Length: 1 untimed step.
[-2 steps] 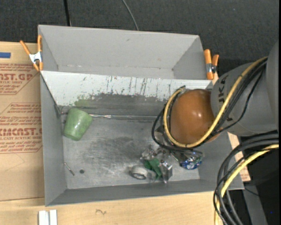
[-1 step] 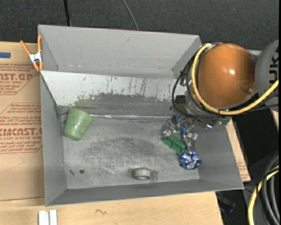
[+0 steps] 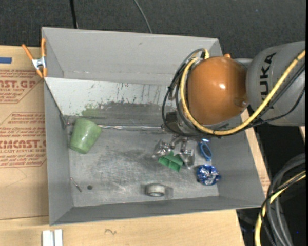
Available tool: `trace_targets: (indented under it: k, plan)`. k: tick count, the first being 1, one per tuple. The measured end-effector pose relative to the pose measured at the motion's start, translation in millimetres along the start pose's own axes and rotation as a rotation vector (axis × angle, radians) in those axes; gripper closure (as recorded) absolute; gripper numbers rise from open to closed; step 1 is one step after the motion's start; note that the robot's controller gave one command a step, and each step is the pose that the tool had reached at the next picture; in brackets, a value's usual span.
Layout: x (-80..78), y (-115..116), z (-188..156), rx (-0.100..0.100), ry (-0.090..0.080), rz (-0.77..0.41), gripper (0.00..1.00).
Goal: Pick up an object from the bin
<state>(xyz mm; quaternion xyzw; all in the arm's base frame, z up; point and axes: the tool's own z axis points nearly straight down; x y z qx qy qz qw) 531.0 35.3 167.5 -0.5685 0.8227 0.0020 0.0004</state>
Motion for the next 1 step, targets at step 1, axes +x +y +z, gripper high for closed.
trace_targets:
  k: [1]
  plan:
    - [-8.2, -3.7, -122.0, 0.012, -0.003, -0.021, 1.0]
